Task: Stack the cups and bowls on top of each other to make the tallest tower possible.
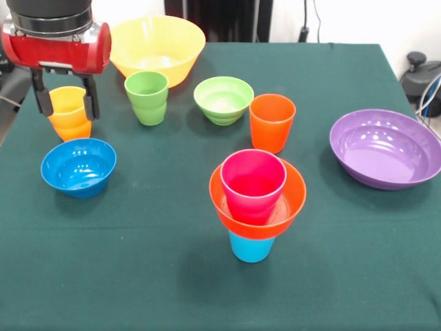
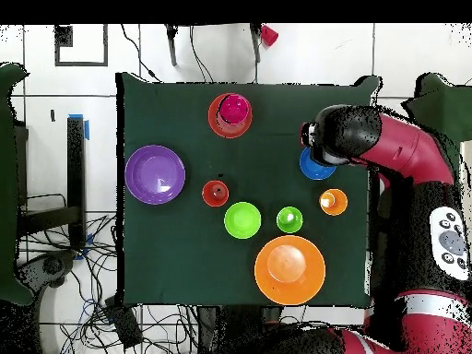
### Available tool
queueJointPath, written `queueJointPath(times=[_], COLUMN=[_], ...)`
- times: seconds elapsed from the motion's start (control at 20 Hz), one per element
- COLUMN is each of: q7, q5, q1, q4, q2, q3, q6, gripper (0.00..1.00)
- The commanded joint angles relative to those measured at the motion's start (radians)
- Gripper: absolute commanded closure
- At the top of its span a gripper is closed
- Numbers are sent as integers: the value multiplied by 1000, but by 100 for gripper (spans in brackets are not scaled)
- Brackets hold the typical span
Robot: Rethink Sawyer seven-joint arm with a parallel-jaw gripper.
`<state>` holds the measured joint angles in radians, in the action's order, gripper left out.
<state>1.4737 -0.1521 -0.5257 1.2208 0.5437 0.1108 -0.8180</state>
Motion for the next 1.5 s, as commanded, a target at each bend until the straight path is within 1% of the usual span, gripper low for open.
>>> queueJointPath(times=[0.05,0.15,0.25,0.45,0.55,0.65,0.75,0.9,1.05,1.2,1.3,1.35,1.5], q7=[-114,-107,-92,-60,-44,-51,-33,4,-3,1,3,1,-11], q5=[-81,-102,-111,-89,-91,-102,-85,-90,-86,-98,-102,-108,-124], q1=[5,23,33,27,30,39,32,42,20,28,26,27,35], q4=[83,64,63,88,88,67,64,45,71,53,59,63,64], q2=[-46,-46,-48,-57,-70,-84,-102,-131,-150,-165,-175,-177,-173], q3=[93,75,66,85,88,81,91,74,95,81,81,79,66], q6=[34,28,46,75,82,52,57,75,139,147,175,193,203], gripper=[0,0,0,0,0,0,0,0,0,0,0,0,0])
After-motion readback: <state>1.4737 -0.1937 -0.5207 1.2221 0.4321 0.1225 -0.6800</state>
